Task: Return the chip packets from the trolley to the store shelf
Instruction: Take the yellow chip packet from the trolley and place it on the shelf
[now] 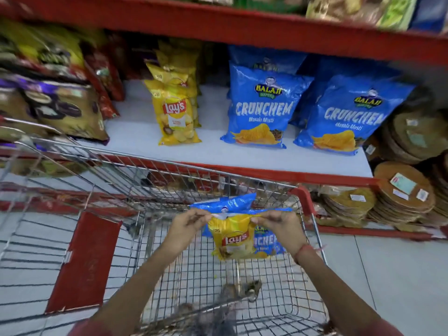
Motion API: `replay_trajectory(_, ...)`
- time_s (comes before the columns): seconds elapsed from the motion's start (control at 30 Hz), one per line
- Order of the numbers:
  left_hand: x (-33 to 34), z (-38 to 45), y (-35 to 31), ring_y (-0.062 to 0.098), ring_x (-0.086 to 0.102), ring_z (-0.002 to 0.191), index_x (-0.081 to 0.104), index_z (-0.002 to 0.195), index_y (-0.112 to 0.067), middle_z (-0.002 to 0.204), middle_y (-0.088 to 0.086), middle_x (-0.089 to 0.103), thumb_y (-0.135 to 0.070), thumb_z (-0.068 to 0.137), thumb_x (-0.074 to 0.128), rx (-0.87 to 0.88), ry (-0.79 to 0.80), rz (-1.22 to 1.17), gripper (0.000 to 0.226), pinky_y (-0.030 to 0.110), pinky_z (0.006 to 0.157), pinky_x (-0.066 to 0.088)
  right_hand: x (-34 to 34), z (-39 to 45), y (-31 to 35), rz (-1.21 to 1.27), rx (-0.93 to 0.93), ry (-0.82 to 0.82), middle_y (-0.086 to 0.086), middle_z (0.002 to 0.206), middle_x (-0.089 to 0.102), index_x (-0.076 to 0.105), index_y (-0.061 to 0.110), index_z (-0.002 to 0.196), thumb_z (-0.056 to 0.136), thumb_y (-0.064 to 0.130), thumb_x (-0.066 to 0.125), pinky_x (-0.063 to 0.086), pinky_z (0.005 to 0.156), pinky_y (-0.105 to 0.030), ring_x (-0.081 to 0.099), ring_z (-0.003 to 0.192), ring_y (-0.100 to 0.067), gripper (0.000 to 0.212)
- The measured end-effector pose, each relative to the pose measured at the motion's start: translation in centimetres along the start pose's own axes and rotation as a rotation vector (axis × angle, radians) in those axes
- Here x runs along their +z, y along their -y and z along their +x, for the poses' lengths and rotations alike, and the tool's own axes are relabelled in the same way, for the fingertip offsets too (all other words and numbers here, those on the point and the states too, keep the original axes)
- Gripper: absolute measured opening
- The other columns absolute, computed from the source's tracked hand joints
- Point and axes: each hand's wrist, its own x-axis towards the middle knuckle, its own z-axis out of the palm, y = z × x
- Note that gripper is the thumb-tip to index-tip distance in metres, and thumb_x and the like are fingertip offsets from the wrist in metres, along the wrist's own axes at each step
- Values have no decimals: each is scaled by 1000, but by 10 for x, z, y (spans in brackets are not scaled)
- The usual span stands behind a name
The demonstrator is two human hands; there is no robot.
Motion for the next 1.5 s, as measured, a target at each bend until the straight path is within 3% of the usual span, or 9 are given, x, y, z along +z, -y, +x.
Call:
replay_trajectory(0.13,-23,6,-44,-1,68,67,69,89,-4,78,0,71,-2,86,61,123,-73,-91,9,11,62,55,4,9,50,86,-84,-25,-8,82,78,78,12,82,68,17,81,59,79,-35,73,82,-23,14)
replay_trajectory(0.27,-48,17,-83,7,69,73,71,80,-16,79,3,73,-2,82,65,218,-125,-139,15,18,71,57,10,20,96,160,-137,-6,-4,77,79,79,15,79,69,17,80,59,70,-30,73,78,-23,10)
replay_trajectory(0.37,-66,31,-108,14,70,77,72,78,-17,77,0,75,-4,81,66,286,-156,-131,15,25,75,57,16,34,128,193,-191,-35,-10,81,78,78,11,79,63,25,81,57,79,-35,73,80,-24,22)
replay_trajectory(0.7,-138,76,-194,8,71,74,71,78,-22,79,5,72,-6,85,63,571,-340,-152,19,19,71,60,49,99,236,178,-417,-99,4,72,77,77,25,77,71,18,79,59,74,-22,73,76,-11,9)
replay_trajectory(0.9,-149,108,-187,34,68,85,69,85,-6,89,27,71,-4,85,63,484,-362,-171,6,40,82,57,69,139,238,153,-361,-153,-9,82,76,77,23,79,72,17,79,58,85,-39,72,80,-18,10)
replay_trajectory(1.0,-141,119,-172,33,66,83,68,85,-1,83,22,69,-2,85,62,429,-362,-194,6,38,76,60,74,158,224,149,-269,-165,-14,91,76,76,11,91,73,17,79,56,92,-43,71,91,-25,19)
replay_trajectory(1.27,-126,136,-156,27,63,73,67,83,-5,70,12,65,-9,85,64,336,-439,-219,6,40,75,57,83,181,217,98,-225,-207,-14,102,73,71,5,104,78,16,75,50,79,-22,65,88,-17,28)
replay_trajectory(1.37,-123,140,-152,20,63,64,68,86,0,66,11,66,-10,85,65,337,-418,-197,11,33,65,58,80,187,218,93,-223,-214,-15,103,73,70,3,106,78,14,74,53,87,-30,67,92,-21,30)
replay_trajectory(1.5,-117,139,-141,32,66,74,67,80,-10,76,19,69,-11,84,65,306,-432,-221,5,43,75,58,79,185,207,36,-207,-197,-15,107,72,68,3,110,79,15,74,52,89,-29,67,95,-20,34)
